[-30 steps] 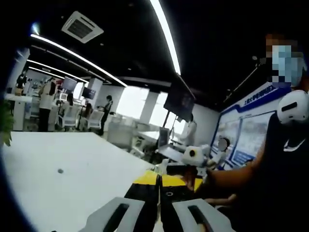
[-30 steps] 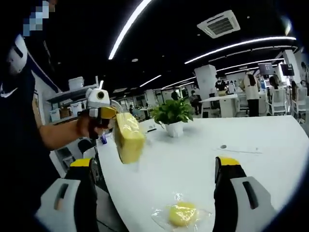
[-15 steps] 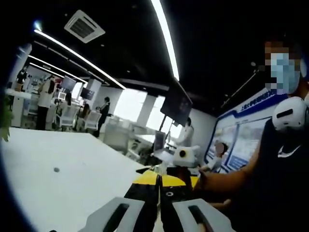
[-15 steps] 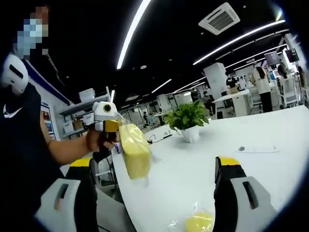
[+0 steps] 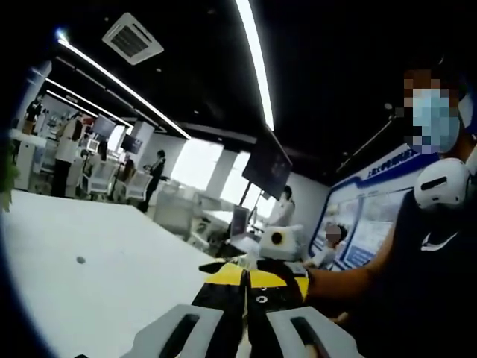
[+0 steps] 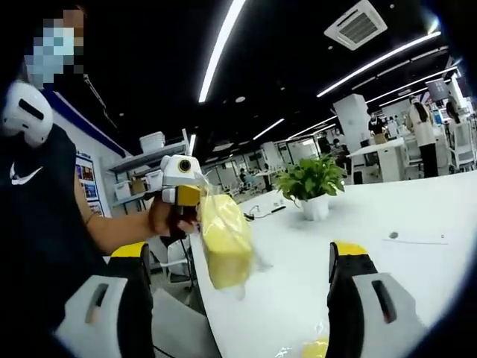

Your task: Compare the silicone blocks by pressing each to a similar depth, holding the contact briefly, and releasing to observe deformation and rebound differences across the visible hardness samples.

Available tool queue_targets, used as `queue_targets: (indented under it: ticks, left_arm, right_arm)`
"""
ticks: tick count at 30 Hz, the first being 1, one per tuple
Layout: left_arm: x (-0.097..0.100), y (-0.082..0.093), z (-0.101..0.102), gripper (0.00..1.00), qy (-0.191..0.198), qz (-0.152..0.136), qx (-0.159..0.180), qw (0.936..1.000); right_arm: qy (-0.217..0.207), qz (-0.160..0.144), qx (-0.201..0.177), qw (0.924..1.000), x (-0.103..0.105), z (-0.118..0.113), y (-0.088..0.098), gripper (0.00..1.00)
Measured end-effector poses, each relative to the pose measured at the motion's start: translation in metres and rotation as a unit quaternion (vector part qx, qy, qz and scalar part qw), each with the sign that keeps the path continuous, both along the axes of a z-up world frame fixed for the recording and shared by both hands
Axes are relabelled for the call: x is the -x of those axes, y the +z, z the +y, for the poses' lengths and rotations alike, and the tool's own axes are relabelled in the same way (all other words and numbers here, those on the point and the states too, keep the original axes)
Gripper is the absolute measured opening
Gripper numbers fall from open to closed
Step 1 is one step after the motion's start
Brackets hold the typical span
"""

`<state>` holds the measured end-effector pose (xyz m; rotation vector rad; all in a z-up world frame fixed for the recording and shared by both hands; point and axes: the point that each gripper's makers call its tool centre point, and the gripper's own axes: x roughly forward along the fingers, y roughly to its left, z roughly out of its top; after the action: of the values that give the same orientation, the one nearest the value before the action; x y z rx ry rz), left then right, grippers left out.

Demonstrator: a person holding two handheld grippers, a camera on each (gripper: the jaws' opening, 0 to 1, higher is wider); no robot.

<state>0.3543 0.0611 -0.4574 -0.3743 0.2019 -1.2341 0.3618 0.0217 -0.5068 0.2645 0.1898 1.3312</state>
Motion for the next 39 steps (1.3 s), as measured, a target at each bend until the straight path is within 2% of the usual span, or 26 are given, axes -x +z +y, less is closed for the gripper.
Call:
queue_targets:
  ticks: [5, 10, 15, 23, 32, 35, 39]
  left_arm:
    - [0.002, 0.003, 0.001, 0.00, -0.002, 0.001, 0.006, 1.0000]
    - [0.005, 0.010, 0.004, 0.00, -0.006, 0.003, 0.022, 0.9997]
    - [0.006, 0.015, 0.005, 0.00, -0.007, 0.003, 0.032, 0.9995]
    - [0.010, 0.016, -0.003, 0.00, -0.020, 0.005, 0.035, 0.9992]
    - [0.015, 0.017, -0.009, 0.00, -0.032, 0.008, 0.035, 0.9988]
    - [0.014, 0.015, -0.010, 0.00, -0.033, 0.009, 0.032, 0.9989]
    - [0.013, 0.015, -0.009, 0.00, -0.030, 0.010, 0.030, 0.9990]
  right_arm:
    - [0.016, -0.001, -0.007, 0.9998, 0.003, 0.009, 0.006, 0.84]
    - [0.039, 0.002, -0.021, 0.9990, 0.010, 0.016, 0.010, 0.75]
    - [0.066, 0.003, -0.030, 0.9973, 0.019, 0.022, 0.014, 0.61]
    - [0.070, -0.003, -0.039, 0.9968, 0.019, 0.024, 0.013, 0.46]
    - [0.068, -0.001, -0.048, 0.9966, 0.021, 0.023, 0.012, 0.40]
    - [0.068, -0.003, -0.048, 0.9965, 0.021, 0.021, 0.011, 0.31]
    - [0.068, 0.001, -0.051, 0.9964, 0.022, 0.021, 0.013, 0.30]
